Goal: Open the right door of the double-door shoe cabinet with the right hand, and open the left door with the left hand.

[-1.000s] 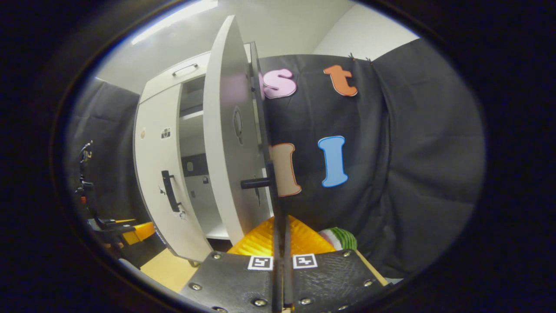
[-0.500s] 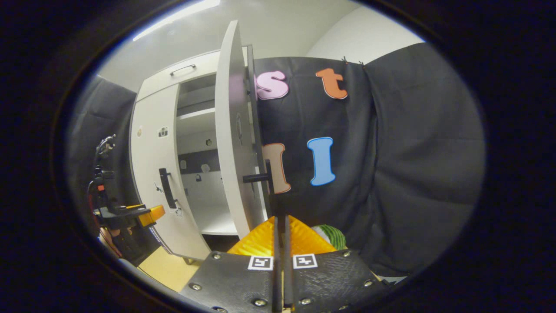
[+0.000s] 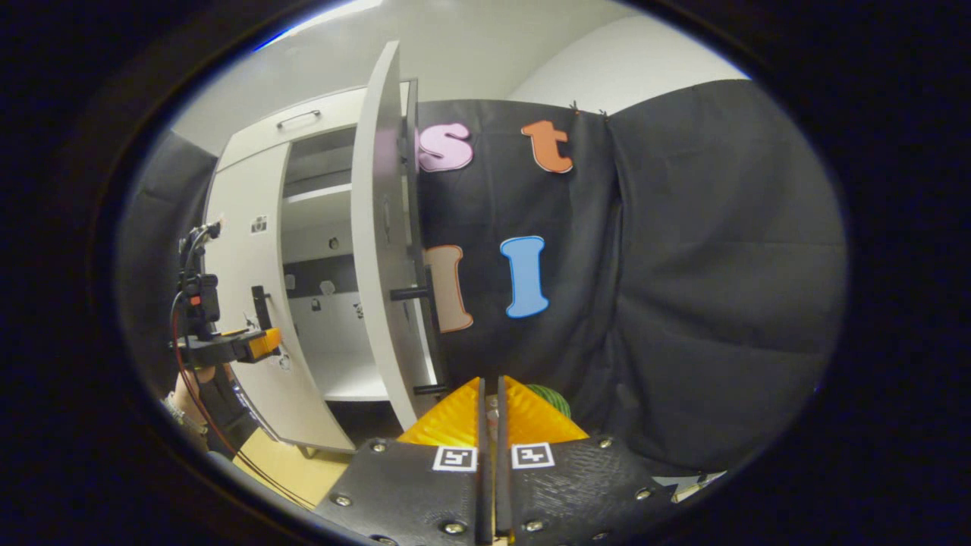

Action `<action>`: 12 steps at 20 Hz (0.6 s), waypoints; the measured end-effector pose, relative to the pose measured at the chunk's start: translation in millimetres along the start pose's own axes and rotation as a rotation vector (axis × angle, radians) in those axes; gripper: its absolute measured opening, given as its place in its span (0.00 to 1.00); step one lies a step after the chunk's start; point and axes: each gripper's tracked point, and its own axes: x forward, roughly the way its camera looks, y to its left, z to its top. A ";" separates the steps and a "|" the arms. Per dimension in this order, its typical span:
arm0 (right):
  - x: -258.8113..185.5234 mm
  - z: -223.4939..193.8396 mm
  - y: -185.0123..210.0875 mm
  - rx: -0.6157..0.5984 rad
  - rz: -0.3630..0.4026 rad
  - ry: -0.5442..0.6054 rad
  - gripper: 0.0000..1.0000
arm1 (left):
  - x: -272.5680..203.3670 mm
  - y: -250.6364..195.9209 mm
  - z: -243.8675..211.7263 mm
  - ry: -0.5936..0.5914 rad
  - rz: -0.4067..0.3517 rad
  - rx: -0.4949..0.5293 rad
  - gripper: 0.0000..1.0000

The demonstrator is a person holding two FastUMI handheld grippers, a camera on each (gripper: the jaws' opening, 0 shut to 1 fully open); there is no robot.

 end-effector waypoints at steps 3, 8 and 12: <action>0.9 -4.6 -7.3 0.015 -0.024 0.008 0.02 | 9.4 -2.3 6.2 -0.019 -0.007 0.003 0.78; 2.3 -12.8 -14.3 0.016 -0.043 0.027 0.03 | 24.1 -3.3 3.5 -0.004 0.008 0.029 0.54; 4.8 -15.2 -18.9 -0.008 -0.053 0.041 0.03 | 22.4 -5.3 2.8 0.003 0.018 0.033 0.36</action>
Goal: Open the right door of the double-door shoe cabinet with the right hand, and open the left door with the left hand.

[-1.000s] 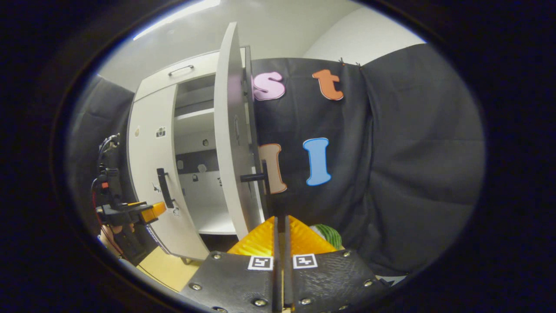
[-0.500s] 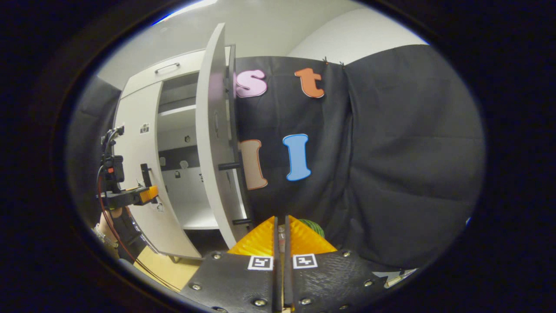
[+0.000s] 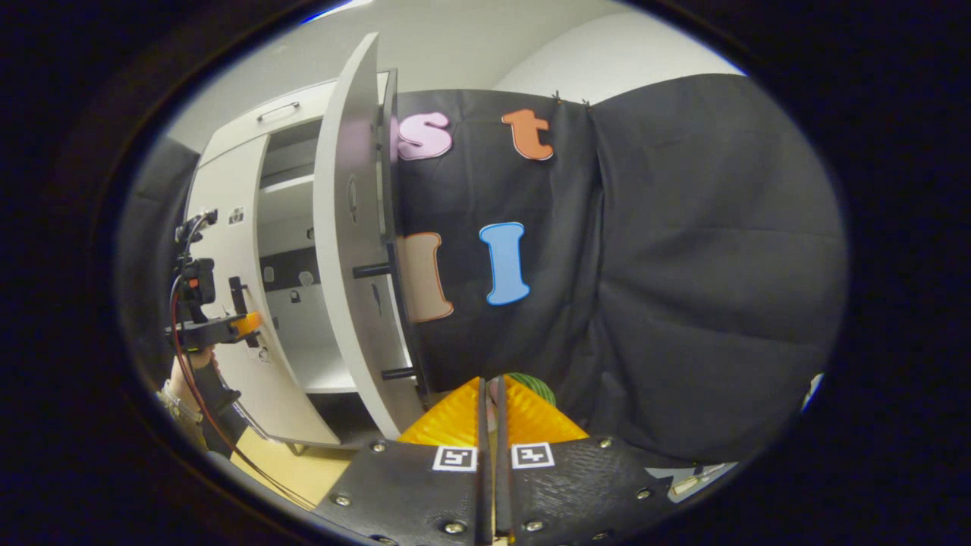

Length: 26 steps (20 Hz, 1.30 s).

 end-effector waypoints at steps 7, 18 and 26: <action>1.8 -3.6 3.3 -0.005 0.021 0.017 0.03 | 0.4 0.4 -1.6 0.013 -0.017 0.007 0.23; -10.8 -9.8 13.3 0.011 0.047 0.026 0.02 | -33.1 8.2 -3.2 0.006 -0.057 -0.024 0.17; -24.4 -20.4 30.2 0.035 0.074 0.046 0.03 | -62.4 17.6 -5.2 0.019 -0.078 -0.034 0.16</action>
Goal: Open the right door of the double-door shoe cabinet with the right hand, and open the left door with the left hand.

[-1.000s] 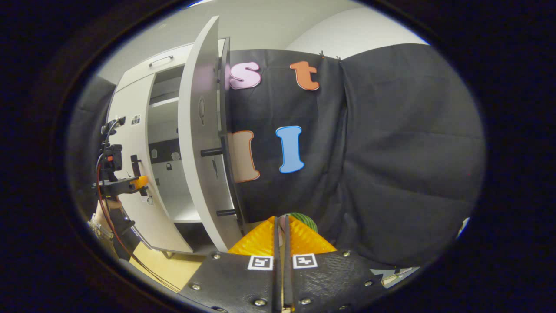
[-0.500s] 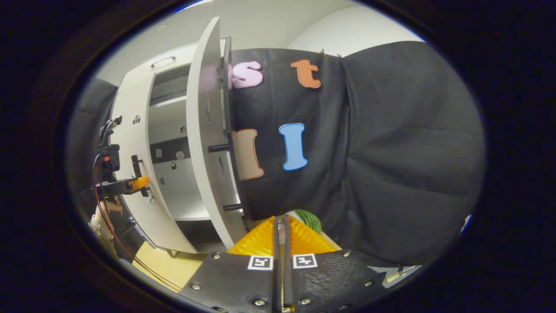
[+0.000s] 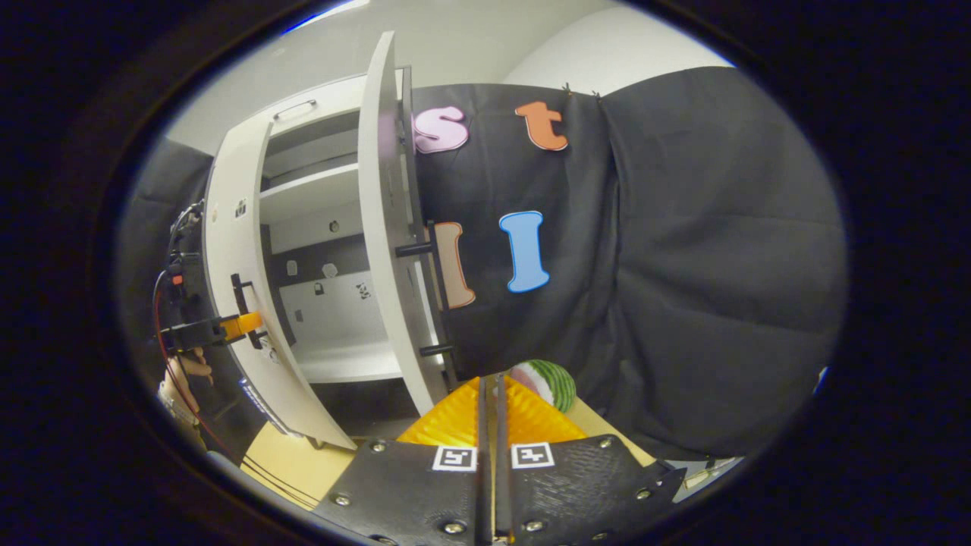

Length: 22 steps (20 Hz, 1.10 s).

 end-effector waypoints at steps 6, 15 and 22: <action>-5.5 -6.4 13.2 0.009 0.016 0.017 0.03 | -21.1 7.1 -0.4 0.002 -0.020 -0.009 0.16; -7.2 -13.6 38.0 -0.005 0.061 0.043 0.03 | -43.0 16.6 -3.1 0.011 -0.023 -0.023 0.16; -10.2 -17.9 53.5 -0.017 0.096 0.053 0.02 | -72.0 37.6 -2.2 0.008 -0.007 -0.034 0.16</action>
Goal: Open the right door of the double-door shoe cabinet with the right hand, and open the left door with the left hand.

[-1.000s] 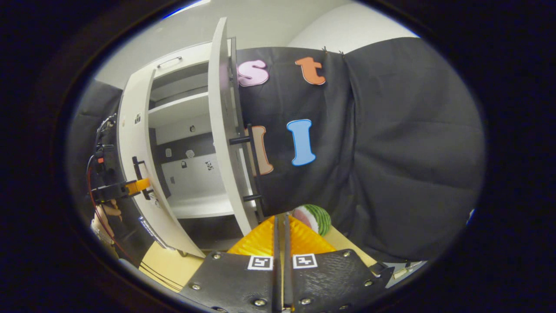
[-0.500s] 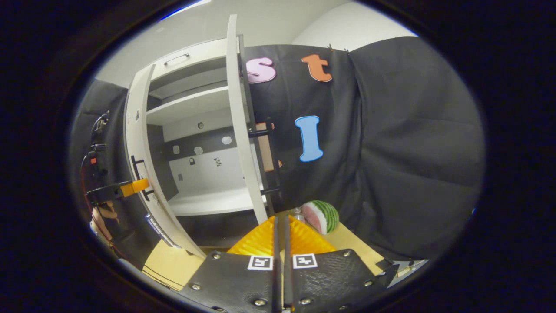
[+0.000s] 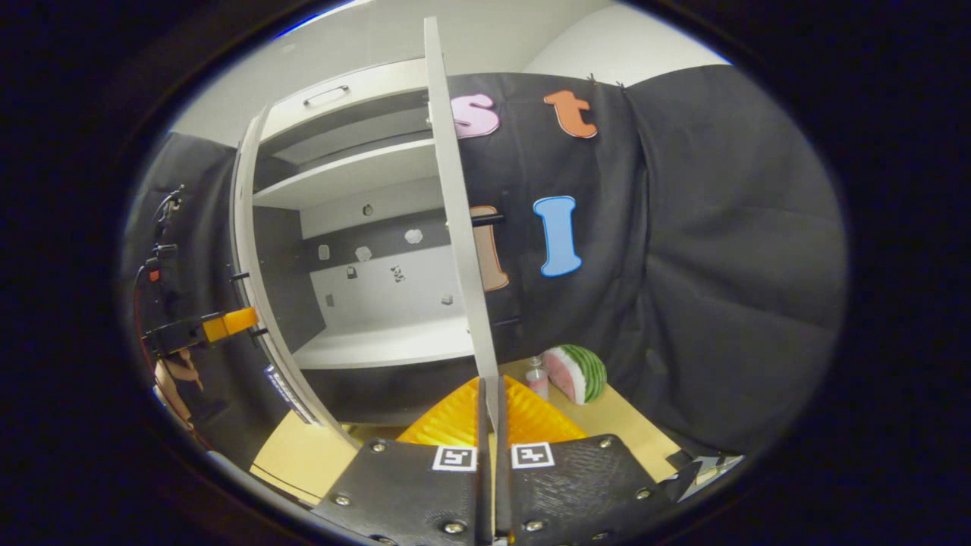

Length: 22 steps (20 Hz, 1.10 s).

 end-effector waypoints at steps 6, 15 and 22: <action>-4.6 -2.5 14.5 -0.008 0.029 0.006 0.02 | -18.7 16.5 -1.0 0.003 0.025 -0.002 0.15; -9.7 -17.4 48.0 -0.019 0.094 0.022 0.02 | -42.8 48.9 -0.8 0.012 0.058 0.008 0.06; -11.4 -15.2 63.1 -0.020 0.131 0.017 0.02 | -63.8 98.2 1.4 0.005 0.152 0.033 0.00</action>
